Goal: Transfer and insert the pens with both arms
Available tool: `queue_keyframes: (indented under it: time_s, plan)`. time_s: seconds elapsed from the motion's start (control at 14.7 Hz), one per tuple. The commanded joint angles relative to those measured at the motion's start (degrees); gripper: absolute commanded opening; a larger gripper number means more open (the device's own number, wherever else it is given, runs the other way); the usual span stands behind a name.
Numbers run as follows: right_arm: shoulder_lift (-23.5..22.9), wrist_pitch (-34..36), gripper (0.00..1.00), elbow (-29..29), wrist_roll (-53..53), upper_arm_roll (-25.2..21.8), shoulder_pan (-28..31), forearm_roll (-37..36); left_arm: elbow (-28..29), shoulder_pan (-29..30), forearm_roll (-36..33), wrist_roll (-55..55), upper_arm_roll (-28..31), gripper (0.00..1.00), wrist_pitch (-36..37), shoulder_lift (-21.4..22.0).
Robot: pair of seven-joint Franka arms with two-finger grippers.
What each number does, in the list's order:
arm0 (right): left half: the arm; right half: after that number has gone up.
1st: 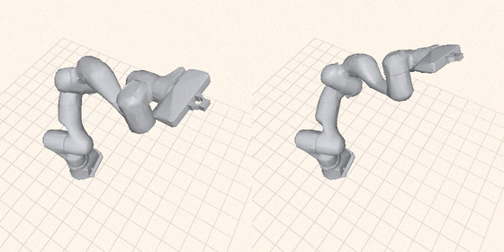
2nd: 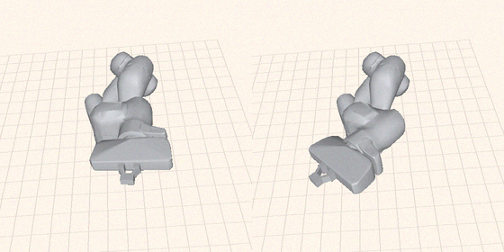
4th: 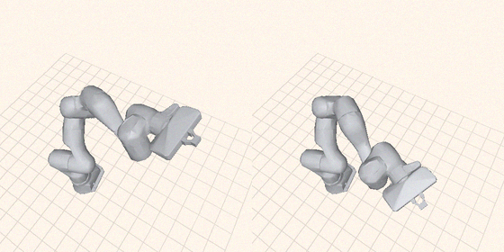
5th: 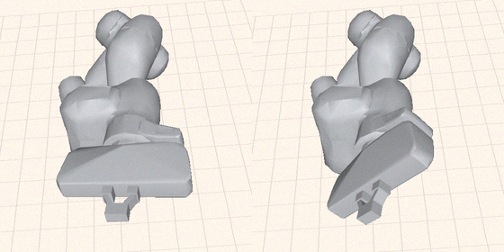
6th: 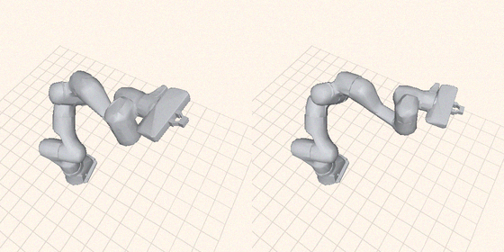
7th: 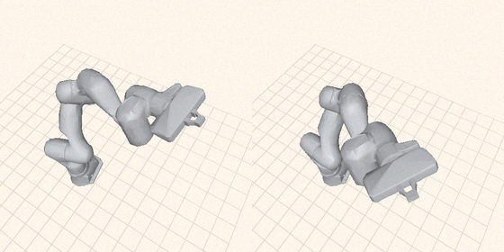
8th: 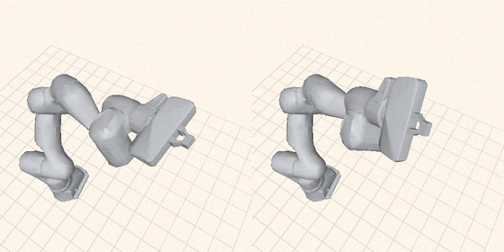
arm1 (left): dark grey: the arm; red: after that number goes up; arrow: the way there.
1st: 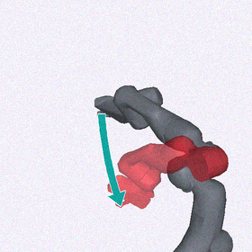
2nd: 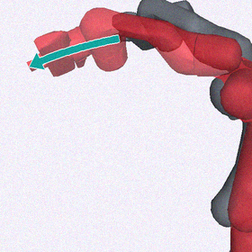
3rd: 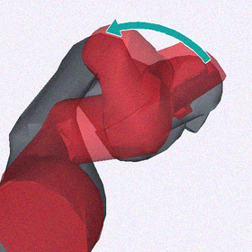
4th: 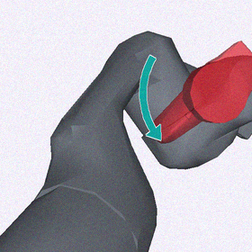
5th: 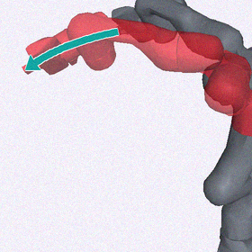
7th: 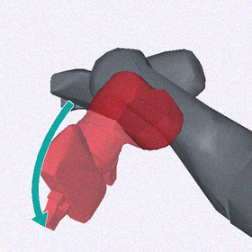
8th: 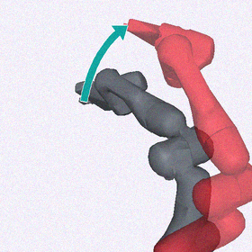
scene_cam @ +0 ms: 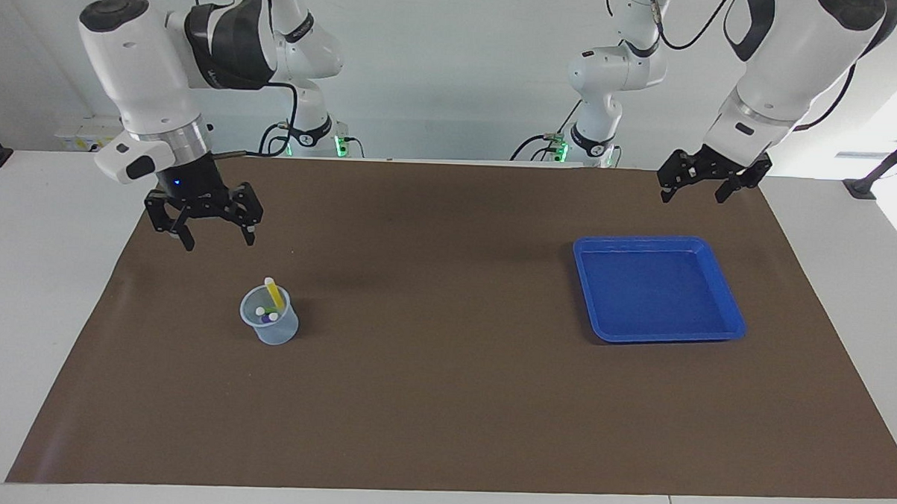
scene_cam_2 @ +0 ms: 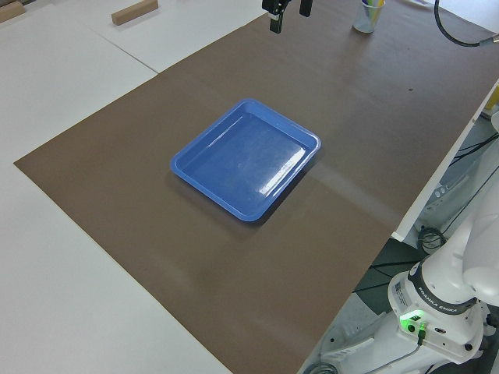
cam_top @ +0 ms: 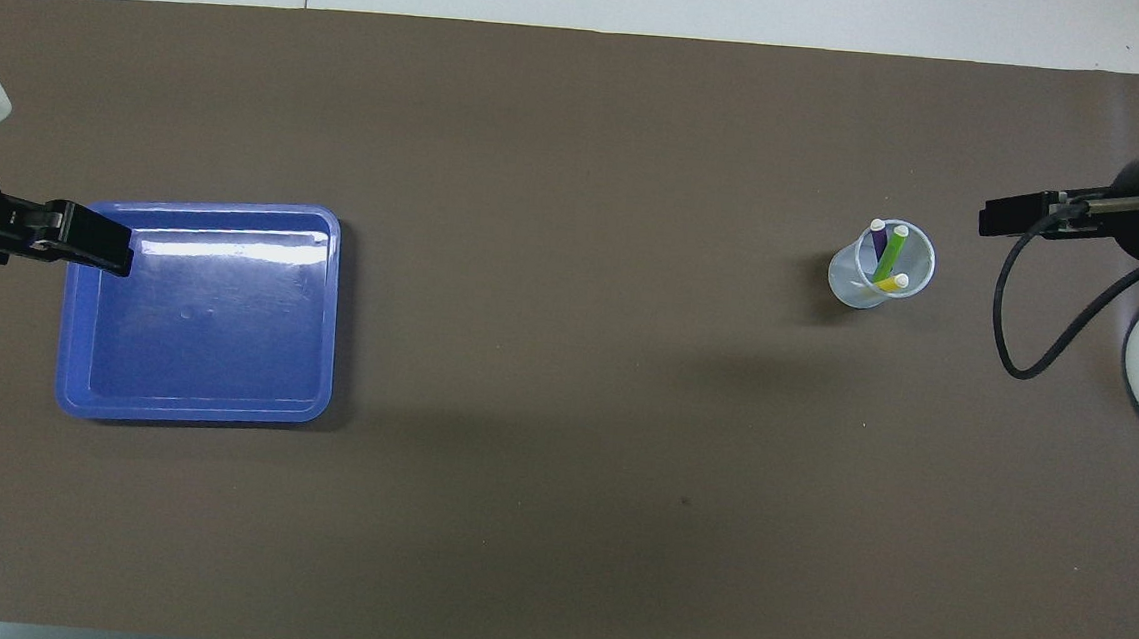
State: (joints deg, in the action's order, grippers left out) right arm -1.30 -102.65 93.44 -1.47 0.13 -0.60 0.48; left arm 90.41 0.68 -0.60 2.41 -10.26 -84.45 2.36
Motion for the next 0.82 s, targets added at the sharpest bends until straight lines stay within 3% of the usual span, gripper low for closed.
queue_keyframes:
  time_s: [0.0, 0.14, 0.75]
  plan:
    - [-0.2, 5.1, 1.0, -2.6, 2.8, 0.0, 0.2, -2.4, 2.2, -2.2, -0.7, -1.2, 1.1, 1.0, -1.6, 1.0]
    - [1.7, 8.1, 1.0, -1.7, 3.0, -0.5, 0.2, -2.6, 2.3, -1.5, -0.6, -1.0, 1.5, 1.0, -1.3, 1.1]
    - [2.5, 10.3, 1.0, -1.3, 2.2, -3.0, 0.2, -1.4, 3.7, 1.5, 2.8, -0.9, 1.6, 1.0, -6.1, 0.8]
